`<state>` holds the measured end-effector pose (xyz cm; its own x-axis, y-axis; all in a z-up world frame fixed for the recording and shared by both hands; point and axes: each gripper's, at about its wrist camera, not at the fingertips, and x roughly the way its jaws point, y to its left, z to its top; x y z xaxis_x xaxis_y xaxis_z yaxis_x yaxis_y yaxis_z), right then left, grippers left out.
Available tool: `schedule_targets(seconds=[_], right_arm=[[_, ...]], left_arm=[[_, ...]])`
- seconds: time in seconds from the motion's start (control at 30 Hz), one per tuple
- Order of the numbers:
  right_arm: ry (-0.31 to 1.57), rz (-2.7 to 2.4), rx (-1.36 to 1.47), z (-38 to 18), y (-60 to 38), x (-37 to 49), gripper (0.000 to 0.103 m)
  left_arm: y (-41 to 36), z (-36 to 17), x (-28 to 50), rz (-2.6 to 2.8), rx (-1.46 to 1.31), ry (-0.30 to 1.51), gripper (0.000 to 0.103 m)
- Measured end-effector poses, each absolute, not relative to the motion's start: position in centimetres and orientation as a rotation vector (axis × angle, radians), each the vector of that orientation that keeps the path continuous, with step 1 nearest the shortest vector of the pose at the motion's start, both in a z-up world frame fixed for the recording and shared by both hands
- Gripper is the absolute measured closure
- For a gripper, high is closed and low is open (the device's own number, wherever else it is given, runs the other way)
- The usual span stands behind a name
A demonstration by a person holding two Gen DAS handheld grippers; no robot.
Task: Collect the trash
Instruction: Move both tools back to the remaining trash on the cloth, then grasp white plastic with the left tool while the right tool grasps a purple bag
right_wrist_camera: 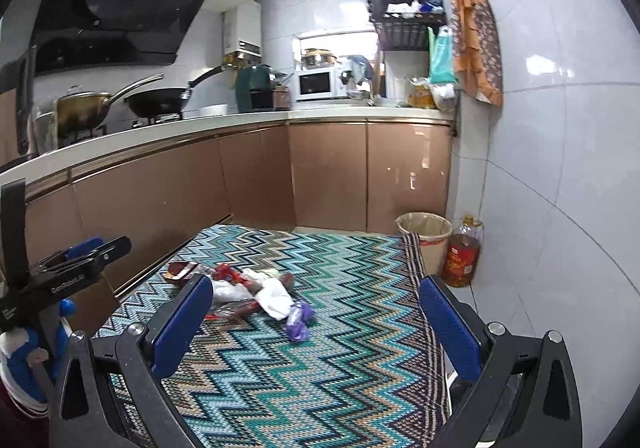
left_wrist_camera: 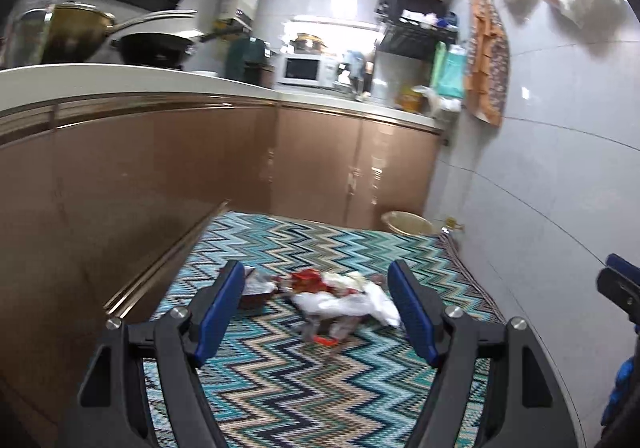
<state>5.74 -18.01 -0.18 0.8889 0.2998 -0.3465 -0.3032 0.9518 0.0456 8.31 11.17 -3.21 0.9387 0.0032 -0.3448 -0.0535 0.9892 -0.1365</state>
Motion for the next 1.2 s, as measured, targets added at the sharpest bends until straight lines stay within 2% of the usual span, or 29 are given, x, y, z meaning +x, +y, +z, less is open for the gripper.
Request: schedule_targets(seconds=[0.3, 0.73, 0.97, 1.13, 1.2], right_arm=[[0.349, 0.327, -0.034, 0.2, -16.4, 6.3, 0.000], [0.543, 0.344, -0.022, -4.5, -15.5, 13.2, 0.000], [0.682, 0.382, 0.002, -8.1, -15.2, 18.1, 0.000], [0.759, 0.410, 0.013, -10.7, -14.9, 20.9, 0.012], [0.787, 0.425, 0.014, -11.6, -14.7, 21.9, 0.021]], left_arm=[[14.4, -4.5, 8.7, 0.115, -0.188, 0.365, 0.030], [15.2, -9.1, 15.1, 0.081, -0.212, 0.547, 0.030], [16.0, -11.9, 19.6, -0.109, -0.352, 0.669, 0.031], [15.2, -13.4, 22.6, -0.188, -0.380, 0.718, 0.031], [14.8, -13.8, 23.6, -0.200, -0.381, 0.734, 0.034]])
